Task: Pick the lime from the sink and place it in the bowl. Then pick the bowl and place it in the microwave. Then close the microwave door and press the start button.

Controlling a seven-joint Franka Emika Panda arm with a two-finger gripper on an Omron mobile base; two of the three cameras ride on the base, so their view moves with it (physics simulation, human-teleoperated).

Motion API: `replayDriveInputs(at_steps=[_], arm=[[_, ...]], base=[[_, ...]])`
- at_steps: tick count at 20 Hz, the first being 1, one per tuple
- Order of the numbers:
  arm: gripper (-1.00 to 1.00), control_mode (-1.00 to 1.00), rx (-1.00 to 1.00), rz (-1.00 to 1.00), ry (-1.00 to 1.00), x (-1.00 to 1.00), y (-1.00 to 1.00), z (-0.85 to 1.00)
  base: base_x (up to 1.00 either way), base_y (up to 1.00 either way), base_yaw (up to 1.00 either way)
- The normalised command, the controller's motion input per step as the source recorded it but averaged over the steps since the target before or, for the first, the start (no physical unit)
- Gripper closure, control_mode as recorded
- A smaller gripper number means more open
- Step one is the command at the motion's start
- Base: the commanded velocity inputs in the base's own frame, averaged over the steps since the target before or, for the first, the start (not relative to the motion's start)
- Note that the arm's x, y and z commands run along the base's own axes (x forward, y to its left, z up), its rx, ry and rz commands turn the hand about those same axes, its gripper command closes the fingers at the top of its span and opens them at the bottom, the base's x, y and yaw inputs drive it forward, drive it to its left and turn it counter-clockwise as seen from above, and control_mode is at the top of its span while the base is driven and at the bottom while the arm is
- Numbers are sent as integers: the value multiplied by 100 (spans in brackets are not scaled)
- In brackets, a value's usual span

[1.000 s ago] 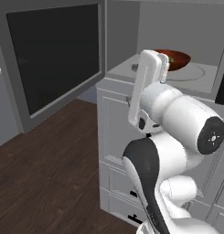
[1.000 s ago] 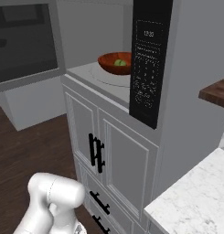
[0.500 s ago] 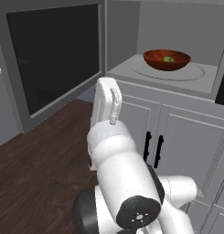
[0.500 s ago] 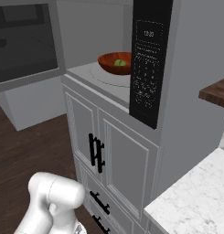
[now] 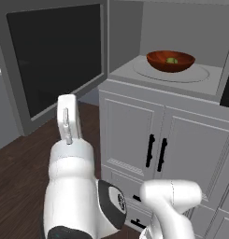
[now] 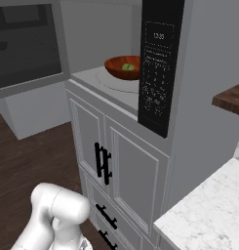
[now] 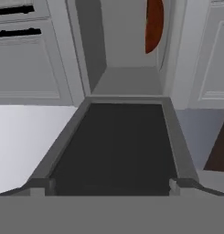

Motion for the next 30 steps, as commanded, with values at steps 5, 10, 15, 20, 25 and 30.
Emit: replayDriveInputs(at_steps=[5,10,15,20,25,30], arm=[[-100,-100,5,-5,-1,5,64,-25],[-100,-100,5,0,-5,28,74,-34],[-100,-100,8,0,-11,19,91,-32],[-100,-100,14,0,0,40,82,-46],[-100,-100,19,1,1,65,84,-47],[-100,-100,24,7,1,61,68,-66]], base=[[0,0,0],[0,0,0],[0,0,0],[0,0,0],[0,0,0],[0,0,0]])
